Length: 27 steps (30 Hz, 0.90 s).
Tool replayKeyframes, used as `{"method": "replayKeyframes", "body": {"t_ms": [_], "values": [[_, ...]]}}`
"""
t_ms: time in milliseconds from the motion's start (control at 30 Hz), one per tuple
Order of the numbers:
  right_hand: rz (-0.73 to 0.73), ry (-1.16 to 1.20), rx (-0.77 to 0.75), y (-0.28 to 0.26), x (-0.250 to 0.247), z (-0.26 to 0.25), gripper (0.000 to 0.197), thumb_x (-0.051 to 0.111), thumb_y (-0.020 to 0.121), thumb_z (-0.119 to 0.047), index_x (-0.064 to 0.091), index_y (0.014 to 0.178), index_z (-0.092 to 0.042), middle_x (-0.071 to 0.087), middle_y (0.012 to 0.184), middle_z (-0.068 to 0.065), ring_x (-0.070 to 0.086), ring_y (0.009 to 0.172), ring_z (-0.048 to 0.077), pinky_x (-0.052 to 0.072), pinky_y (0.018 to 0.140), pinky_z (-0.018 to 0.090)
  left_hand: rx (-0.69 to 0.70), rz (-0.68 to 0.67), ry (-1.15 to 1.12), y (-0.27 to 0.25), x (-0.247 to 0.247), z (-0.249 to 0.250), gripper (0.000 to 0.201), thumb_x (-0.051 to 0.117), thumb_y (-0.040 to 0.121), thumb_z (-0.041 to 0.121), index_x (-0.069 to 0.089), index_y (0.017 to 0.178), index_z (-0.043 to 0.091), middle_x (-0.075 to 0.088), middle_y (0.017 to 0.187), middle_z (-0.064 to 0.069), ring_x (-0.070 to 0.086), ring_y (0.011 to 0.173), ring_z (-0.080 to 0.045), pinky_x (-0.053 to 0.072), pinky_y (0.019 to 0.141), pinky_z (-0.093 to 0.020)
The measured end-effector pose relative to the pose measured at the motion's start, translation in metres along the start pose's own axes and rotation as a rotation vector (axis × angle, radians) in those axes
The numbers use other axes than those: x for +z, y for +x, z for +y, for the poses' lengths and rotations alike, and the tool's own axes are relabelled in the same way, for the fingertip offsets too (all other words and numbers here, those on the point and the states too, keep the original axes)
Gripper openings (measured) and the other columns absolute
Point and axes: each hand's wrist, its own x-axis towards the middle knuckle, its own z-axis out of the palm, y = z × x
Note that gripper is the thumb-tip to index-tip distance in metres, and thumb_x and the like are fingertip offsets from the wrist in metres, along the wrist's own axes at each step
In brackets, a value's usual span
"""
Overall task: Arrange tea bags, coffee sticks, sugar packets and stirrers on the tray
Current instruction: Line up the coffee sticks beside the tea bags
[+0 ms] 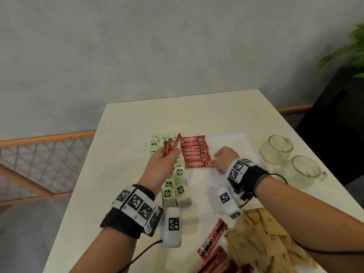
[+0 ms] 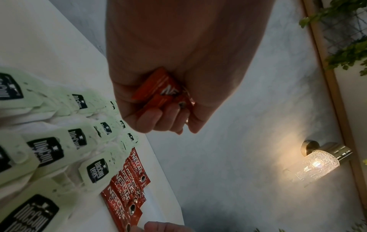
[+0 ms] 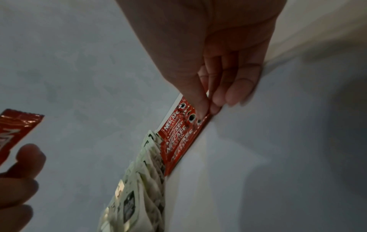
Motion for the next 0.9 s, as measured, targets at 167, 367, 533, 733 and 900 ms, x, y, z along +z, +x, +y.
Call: {"method": "replayKeyframes", "body": {"t_ms": [167,367,533,733,900], "values": [[0.017,-0.013,-0.007,0.010,0.001,-0.007,0.033,0.079,0.076,-0.011,0.050,0.090,-0.017,0.070,0.089,0.014,0.057,0.056,0.018,0.052,0.052,0.030,-0.021,-0.002,0.003,0.008,-0.002,-0.004,0.022,0.057,0.096,0.027,0.047,0.077,0.025,0.041,0.055,0.015,0.034,0.045,-0.004,0.032,0.049,-0.021],[0.022,-0.063,-0.063,0.013,0.002,-0.010,0.029,0.077,0.079,-0.014,0.049,0.081,-0.020,0.069,0.087,0.012,0.057,0.055,0.017,0.053,0.053,0.030,-0.142,-0.021,-0.056,0.012,-0.007,-0.011,0.008,0.050,0.094,0.019,0.052,0.088,0.014,0.046,0.064,0.002,0.033,0.049,-0.010,0.030,0.047,-0.023],[0.029,-0.065,-0.066,0.006,-0.001,-0.009,0.027,0.075,0.082,-0.023,0.052,0.095,-0.016,0.064,0.077,0.008,0.056,0.053,0.017,0.050,0.049,0.027,-0.158,-0.032,-0.108,0.004,-0.008,-0.017,0.020,0.047,0.101,0.018,0.061,0.100,0.004,0.061,0.071,-0.005,0.050,0.051,-0.014,0.043,0.049,-0.027],[0.022,0.070,-0.209,-0.015,-0.011,-0.001,0.021,0.067,0.088,-0.031,0.062,0.093,-0.011,0.069,0.084,0.006,0.061,0.062,0.018,0.057,0.068,0.036,-0.129,-0.114,-0.048,-0.010,-0.005,-0.021,0.032,0.063,0.094,0.033,0.069,0.103,0.003,0.074,0.081,-0.009,0.045,0.044,-0.011,0.035,0.040,-0.021],[-0.103,0.341,-0.329,-0.059,-0.017,-0.005,0.032,0.057,0.095,-0.036,0.071,0.094,-0.007,0.065,0.074,0.005,0.054,0.055,0.015,0.050,0.061,0.029,-0.122,-0.150,0.074,-0.020,0.008,-0.019,0.029,0.068,0.089,0.040,0.073,0.093,0.012,0.064,0.065,-0.001,0.035,0.037,-0.006,0.026,0.037,-0.017]]}}
